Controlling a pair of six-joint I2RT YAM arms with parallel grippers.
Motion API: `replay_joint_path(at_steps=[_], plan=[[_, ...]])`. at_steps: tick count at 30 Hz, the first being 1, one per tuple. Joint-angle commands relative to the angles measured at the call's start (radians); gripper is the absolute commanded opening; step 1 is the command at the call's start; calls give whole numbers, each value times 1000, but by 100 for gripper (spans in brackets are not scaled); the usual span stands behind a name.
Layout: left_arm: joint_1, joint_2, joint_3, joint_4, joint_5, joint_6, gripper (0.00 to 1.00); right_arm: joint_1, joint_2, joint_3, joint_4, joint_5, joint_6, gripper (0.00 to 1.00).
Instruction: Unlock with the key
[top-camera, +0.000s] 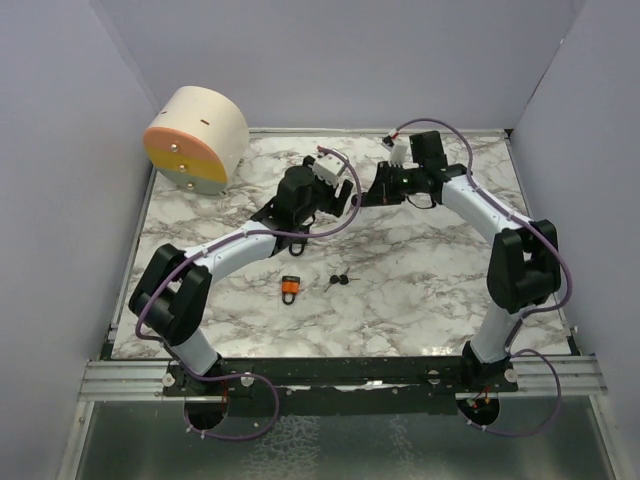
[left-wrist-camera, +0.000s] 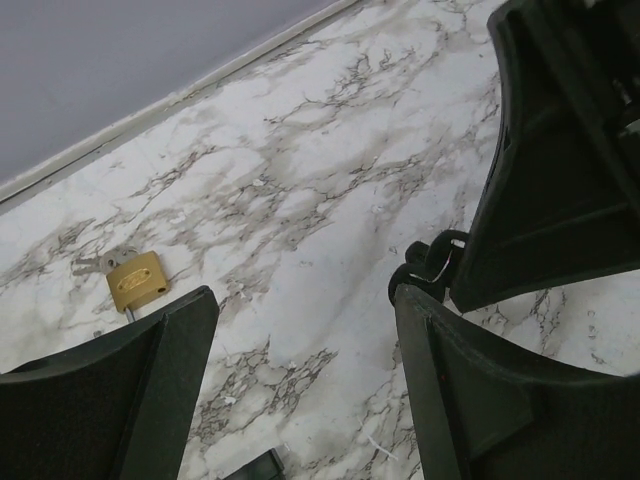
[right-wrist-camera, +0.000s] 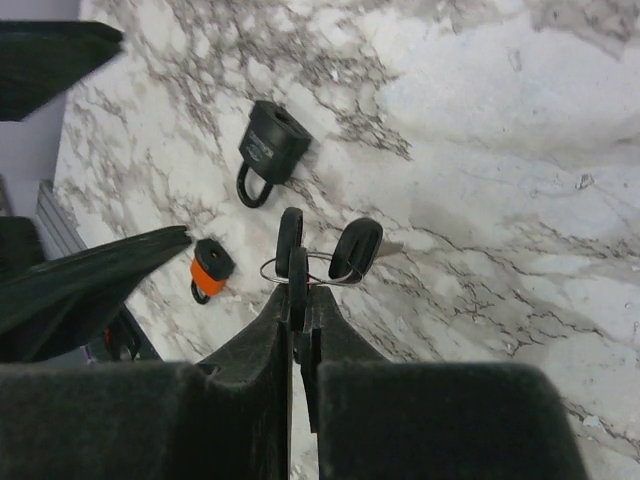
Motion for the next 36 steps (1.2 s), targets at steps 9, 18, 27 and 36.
replay_joint_path(at_steps=[9, 18, 27, 36], plan=[[22, -82, -48, -27, -24, -9, 74, 3, 111, 112, -273, 12, -82, 1], [24, -56, -78, -6, 152, -20, 71, 3, 99, 119, -241, -63, -72, 1], [30, -77, -123, 18, 207, -22, 70, -9, 155, 220, -314, -68, -70, 1], [37, -88, -130, 18, 205, -22, 70, -9, 217, 320, -509, 32, -107, 1]])
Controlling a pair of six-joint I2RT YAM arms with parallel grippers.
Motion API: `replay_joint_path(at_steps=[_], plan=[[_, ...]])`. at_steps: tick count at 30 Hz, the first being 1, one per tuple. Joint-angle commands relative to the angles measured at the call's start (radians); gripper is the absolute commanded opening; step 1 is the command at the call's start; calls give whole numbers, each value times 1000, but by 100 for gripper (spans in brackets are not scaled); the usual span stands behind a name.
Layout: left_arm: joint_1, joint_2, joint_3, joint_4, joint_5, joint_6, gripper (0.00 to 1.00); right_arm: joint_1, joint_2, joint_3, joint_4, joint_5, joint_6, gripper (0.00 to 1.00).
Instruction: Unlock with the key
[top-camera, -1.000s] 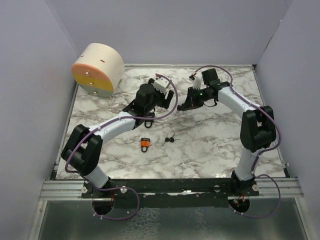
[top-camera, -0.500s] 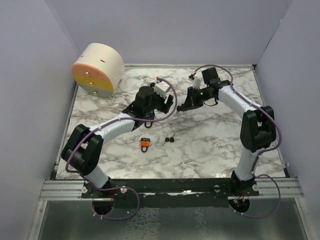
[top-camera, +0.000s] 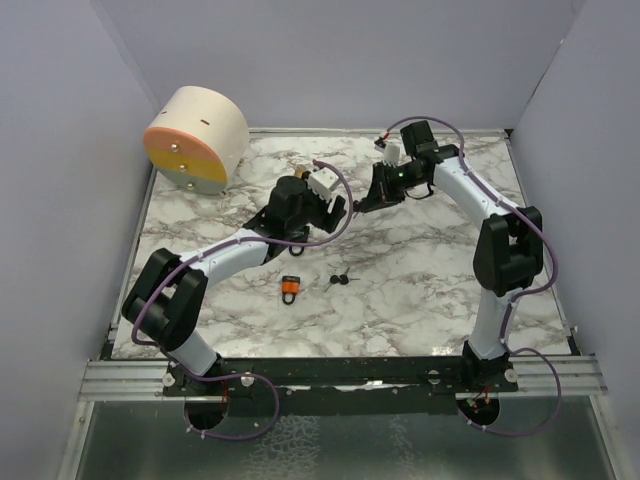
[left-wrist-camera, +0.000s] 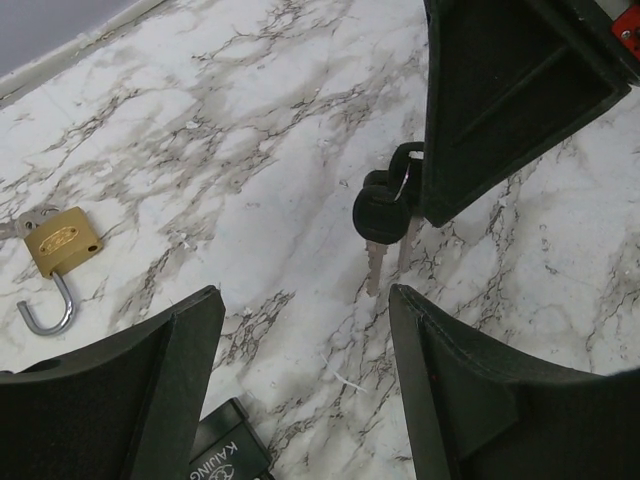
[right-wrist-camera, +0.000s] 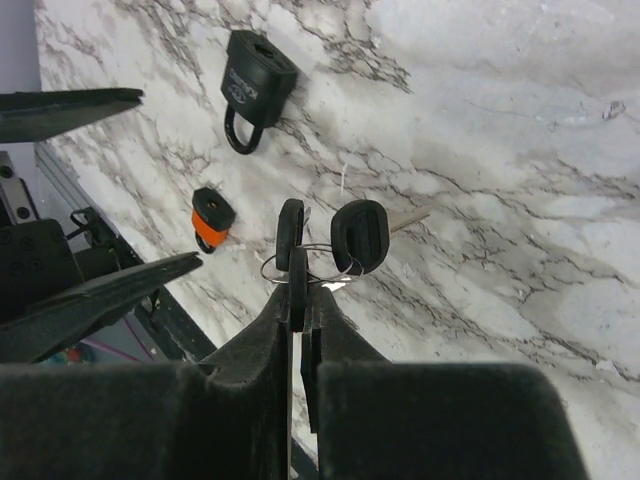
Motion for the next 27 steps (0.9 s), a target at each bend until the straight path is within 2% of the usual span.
replay_joint_path(at_steps=[1, 5, 11, 20, 27], plan=[[6, -36, -12, 32, 29, -10, 69, -6, 37, 56, -167, 72, -28, 1], [8, -39, -18, 35, 33, -17, 69, -6, 50, 116, -299, 65, -48, 1], [7, -61, -44, 63, 82, -32, 68, -5, 28, 99, -291, 11, -15, 1], [7, -70, -93, 122, 238, -76, 63, -6, 27, 124, -148, -125, 58, 1], [7, -85, -84, 122, 241, -87, 62, -20, 37, 103, 15, -348, 142, 1]])
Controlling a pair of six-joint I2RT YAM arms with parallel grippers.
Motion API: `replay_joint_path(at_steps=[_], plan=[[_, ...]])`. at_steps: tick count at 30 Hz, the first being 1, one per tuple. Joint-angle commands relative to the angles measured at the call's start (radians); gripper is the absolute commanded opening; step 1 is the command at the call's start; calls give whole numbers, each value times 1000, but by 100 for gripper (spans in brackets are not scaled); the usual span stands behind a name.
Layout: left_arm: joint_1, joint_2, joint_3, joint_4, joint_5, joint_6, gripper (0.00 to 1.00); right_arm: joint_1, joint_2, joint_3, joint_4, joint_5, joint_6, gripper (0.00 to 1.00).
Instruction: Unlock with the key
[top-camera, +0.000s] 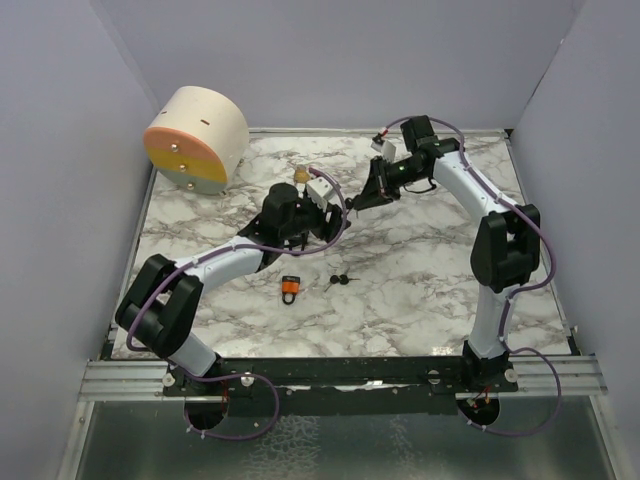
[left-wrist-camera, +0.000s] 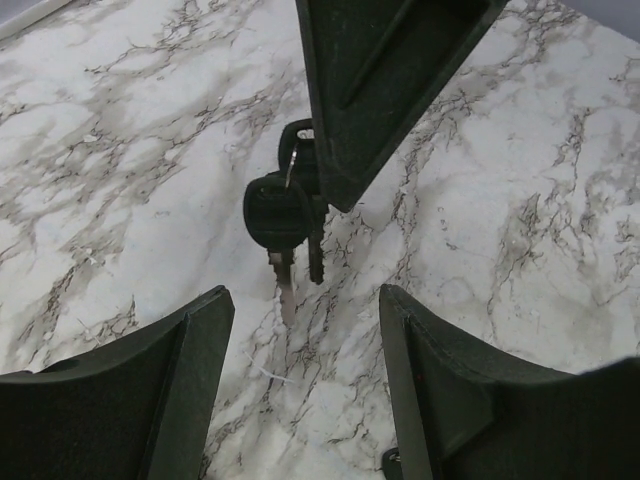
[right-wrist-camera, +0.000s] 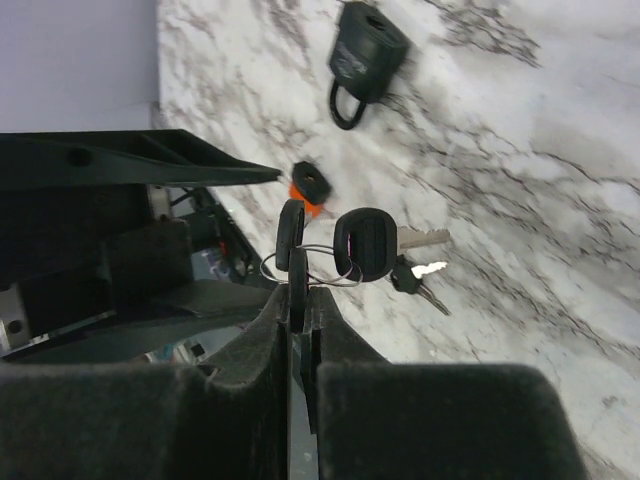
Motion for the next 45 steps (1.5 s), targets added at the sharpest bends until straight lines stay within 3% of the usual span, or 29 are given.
replay_joint_path(at_steps=[1, 4, 9, 14, 19, 28, 42, 45], plan=[[1, -45, 6, 41, 40, -19, 62, -13, -7, 19, 170, -212, 90, 1], [2, -67, 1, 42, -7, -20, 62, -21, 0, 66, 188, -223, 102, 1], [3, -138, -29, 60, -144, -24, 62, -49, -38, 20, 317, -117, 198, 1], [11, -190, -55, 85, -210, -28, 62, -45, 31, 95, 81, 132, 64, 1], [16, -192, -55, 84, -231, -34, 62, -45, -45, -32, 145, 260, 74, 1], [16, -132, -25, 76, -176, -52, 59, -45, -74, -29, 61, 540, 5, 1], [16, -75, 11, 70, -106, -89, 57, -45, -36, 30, -98, 679, -11, 1], [16, -85, 4, 70, -99, -88, 57, -47, -26, 49, -121, 594, -3, 1]])
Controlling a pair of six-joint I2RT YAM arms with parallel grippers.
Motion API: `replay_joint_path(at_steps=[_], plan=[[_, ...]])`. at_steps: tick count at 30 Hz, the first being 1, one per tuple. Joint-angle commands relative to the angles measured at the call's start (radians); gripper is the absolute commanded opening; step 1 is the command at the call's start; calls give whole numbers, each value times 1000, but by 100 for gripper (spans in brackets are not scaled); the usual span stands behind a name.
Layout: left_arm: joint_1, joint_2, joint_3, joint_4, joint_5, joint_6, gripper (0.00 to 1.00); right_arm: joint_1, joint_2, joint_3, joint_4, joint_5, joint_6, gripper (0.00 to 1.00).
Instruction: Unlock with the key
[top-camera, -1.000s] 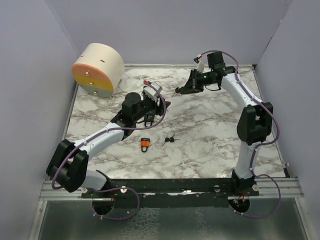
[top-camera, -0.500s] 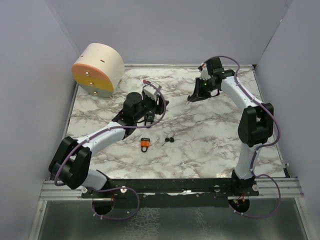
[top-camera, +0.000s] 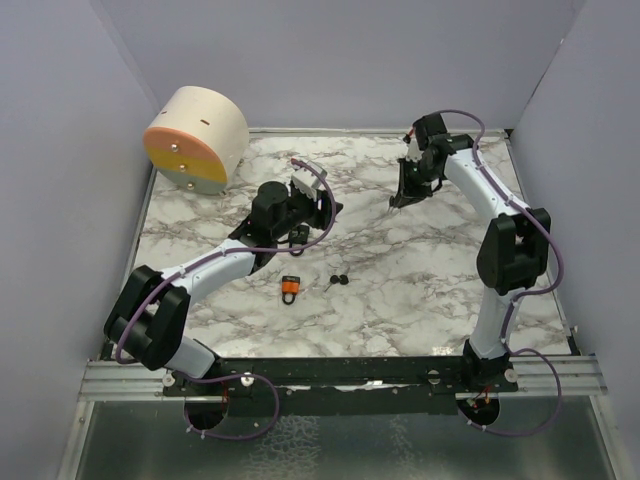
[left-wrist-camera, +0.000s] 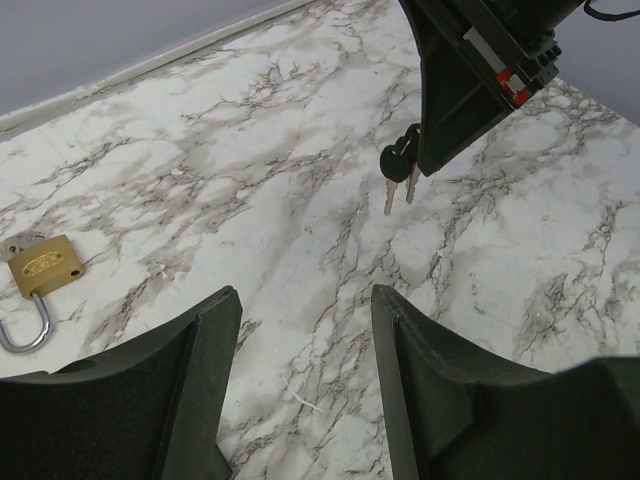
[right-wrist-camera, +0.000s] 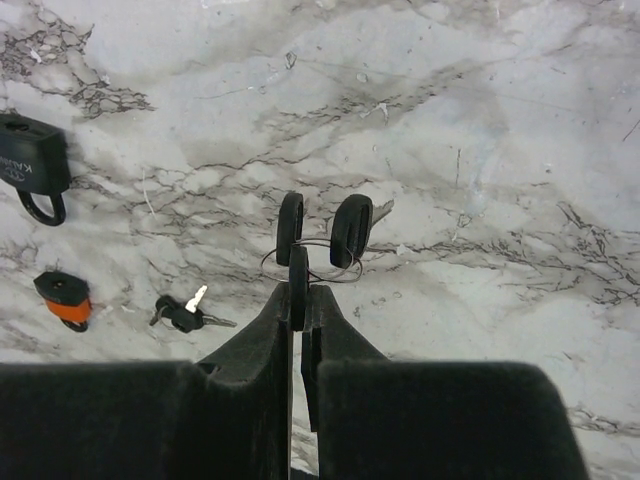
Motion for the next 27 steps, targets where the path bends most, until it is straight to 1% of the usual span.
replay_joint_path(at_steps=[1, 2, 3, 5, 6, 8, 11, 16, 20, 23, 25, 27], plan=[[1, -7, 16, 16, 44, -16, 57, -1, 14, 51, -54, -125, -3, 1], [2, -11, 12, 16, 45, -14, 57, -1, 17, 43, -41, -253, -10, 1], [2, -15, 9, 16, 45, -14, 57, -2, 14, 27, -14, -418, -5, 1], [2, -25, 1, 15, 43, -9, 57, -2, -6, -18, 75, -542, 46, 1], [2, -29, -4, 16, 42, -7, 57, -2, -21, -36, 131, -558, 69, 1], [2, -40, -12, 16, 39, -4, 57, -3, -30, -43, 164, -589, 88, 1], [3, -50, -24, 16, 31, 3, 57, -3, -21, -17, 162, -625, 96, 1], [4, -44, -24, 16, 38, 6, 57, -5, -21, -23, 215, -702, 128, 1], [3, -21, -22, 16, 50, 28, 57, -5, -20, -3, 243, -748, 144, 1], [6, 5, -17, 16, 49, 34, 57, -8, -17, 4, 278, -815, 164, 1], [8, 11, -13, 16, 50, 32, 57, -13, -21, -19, 344, -894, 206, 1], [10, 9, -12, 16, 44, 27, 57, -18, -34, -67, 471, -968, 277, 1]])
